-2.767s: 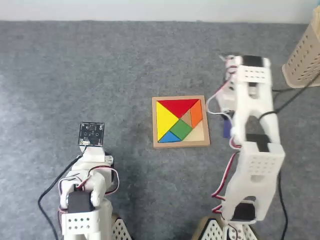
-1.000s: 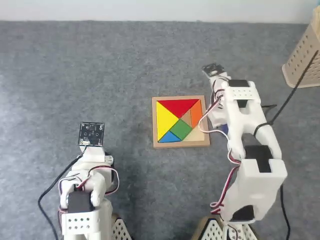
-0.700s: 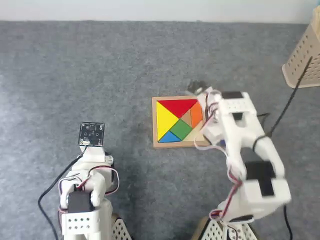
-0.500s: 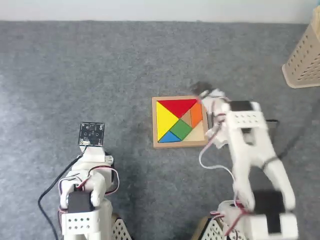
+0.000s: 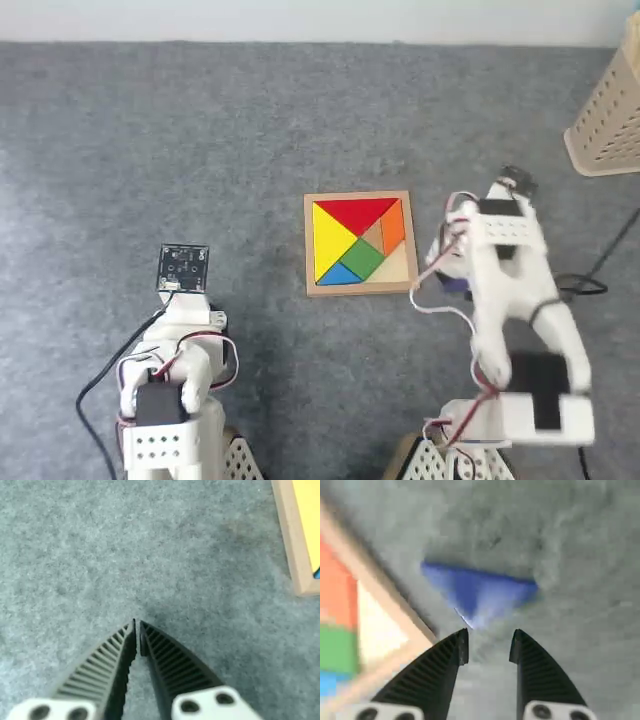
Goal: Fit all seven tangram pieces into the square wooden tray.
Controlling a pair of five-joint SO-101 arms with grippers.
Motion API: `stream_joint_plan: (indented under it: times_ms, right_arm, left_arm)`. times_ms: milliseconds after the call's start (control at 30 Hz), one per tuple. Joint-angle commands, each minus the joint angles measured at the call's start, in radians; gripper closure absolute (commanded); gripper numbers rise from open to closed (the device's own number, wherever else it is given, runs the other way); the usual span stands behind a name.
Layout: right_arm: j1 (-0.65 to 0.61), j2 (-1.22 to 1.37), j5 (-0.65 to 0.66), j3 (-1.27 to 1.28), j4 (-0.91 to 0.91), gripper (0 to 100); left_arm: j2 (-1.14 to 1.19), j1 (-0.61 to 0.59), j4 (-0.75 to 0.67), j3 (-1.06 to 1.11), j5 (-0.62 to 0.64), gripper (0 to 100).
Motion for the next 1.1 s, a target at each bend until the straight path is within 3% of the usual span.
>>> stream_joint_plan:
  times_ms: [0, 167, 500, 700, 900, 1067]
  right_arm:
    - [-0.018, 0.094, -0.141, -0.155, -0.022, 84.3]
    - [0.027, 0.223, -0.267, -0.252, -0.022, 84.3]
    - [0.077, 0.243, -0.259, -0.275, -0.033, 84.1]
    - [0.082, 0.239, -0.258, -0.278, -0.03, 69.8]
    - [0.136, 0.159, -0.287, -0.292, 0.008, 74.5]
    - [0.11, 0.189, -0.342, -0.292, -0.035, 72.7]
  left_arm:
    - [-0.017, -0.002, 0.005, -0.012, 0.009, 99]
    - [-0.017, -0.002, 0.005, -0.012, 0.009, 99]
    - [-0.017, -0.002, 0.005, -0.012, 0.009, 99]
    - [-0.017, -0.002, 0.005, -0.012, 0.009, 99]
    - [-0.017, -0.002, 0.005, -0.012, 0.009, 99]
    - [-0.017, -0.002, 0.005, -0.012, 0.009, 99]
